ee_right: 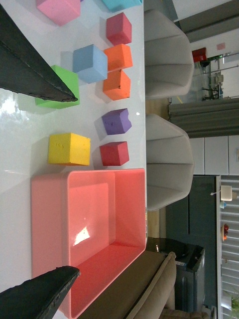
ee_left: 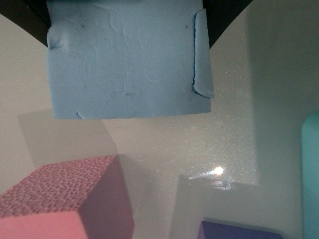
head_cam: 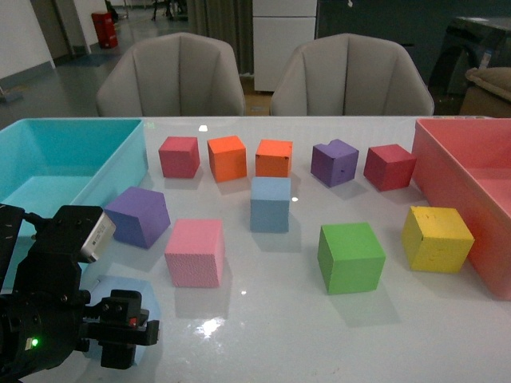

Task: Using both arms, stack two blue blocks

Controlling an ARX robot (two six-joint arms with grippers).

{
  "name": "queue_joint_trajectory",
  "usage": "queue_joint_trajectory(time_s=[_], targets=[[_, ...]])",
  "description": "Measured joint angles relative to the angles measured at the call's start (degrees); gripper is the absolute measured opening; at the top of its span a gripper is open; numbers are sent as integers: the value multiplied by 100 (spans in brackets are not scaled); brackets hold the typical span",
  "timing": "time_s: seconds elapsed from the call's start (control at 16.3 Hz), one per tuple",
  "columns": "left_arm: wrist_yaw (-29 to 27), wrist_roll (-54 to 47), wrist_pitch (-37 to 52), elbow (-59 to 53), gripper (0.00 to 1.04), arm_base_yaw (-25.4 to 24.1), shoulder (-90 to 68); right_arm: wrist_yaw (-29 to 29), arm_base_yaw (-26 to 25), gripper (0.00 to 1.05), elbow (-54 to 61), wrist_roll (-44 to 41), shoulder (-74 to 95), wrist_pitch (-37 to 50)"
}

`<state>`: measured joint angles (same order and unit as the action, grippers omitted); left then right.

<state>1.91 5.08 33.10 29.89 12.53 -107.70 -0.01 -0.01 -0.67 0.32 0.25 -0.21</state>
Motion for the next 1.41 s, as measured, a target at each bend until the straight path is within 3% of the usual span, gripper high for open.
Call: queue_joint_trajectory(time_s=[0.06,0.31,0.49,0.74,1.04,1.41], targets=[[-2,-20,-205,7,48,109,271,0,0,98,0,0,0,0],[-184,-85,-1029,1058,44,675,835,0,0,98,0,0,0,0],[-197,-87,-1423,1847,43,1005,581,0,0,98,0,0,0,0],[-306,-87,-2411,3783,42,1512,-645,0,0,98,-2,0,0,2],[-503,205,-3311,5733,42,1449,-1945,0,0,98,0,0,0,0],[-743,970,-4044,7003,42,1198,-2734,0,0,98,0,0,0,0]])
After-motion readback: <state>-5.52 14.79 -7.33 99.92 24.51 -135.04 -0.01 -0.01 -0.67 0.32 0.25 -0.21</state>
